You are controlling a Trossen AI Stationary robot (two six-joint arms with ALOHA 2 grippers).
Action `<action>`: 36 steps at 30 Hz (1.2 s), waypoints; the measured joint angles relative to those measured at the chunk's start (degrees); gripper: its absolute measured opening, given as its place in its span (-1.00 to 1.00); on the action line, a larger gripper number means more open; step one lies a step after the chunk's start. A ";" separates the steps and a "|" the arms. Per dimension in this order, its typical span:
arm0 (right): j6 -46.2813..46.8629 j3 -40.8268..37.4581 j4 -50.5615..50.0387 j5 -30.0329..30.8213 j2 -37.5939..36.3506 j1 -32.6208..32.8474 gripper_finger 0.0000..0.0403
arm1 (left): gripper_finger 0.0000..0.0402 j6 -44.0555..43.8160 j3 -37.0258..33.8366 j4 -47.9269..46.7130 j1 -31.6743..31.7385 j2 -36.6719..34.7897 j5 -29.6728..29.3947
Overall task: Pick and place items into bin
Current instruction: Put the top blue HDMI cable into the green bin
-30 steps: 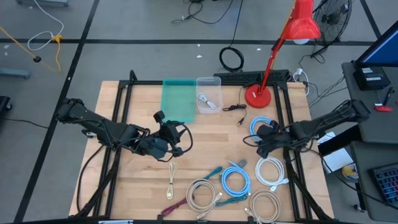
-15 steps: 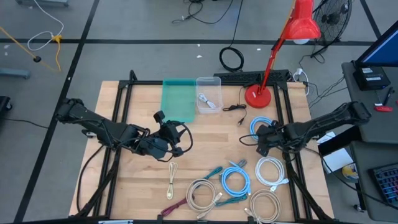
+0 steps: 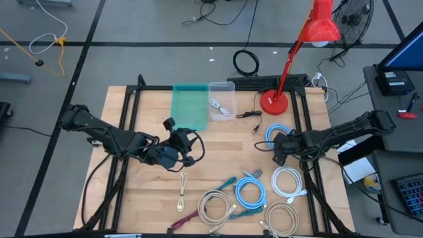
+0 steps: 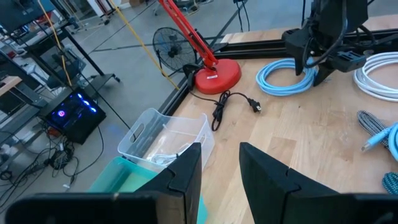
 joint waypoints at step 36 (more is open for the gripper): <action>0.37 6.12 19.37 0.56 8.13 -3.41 -0.86 | -0.44 0.06 0.00 0.02 0.07 0.01 -0.01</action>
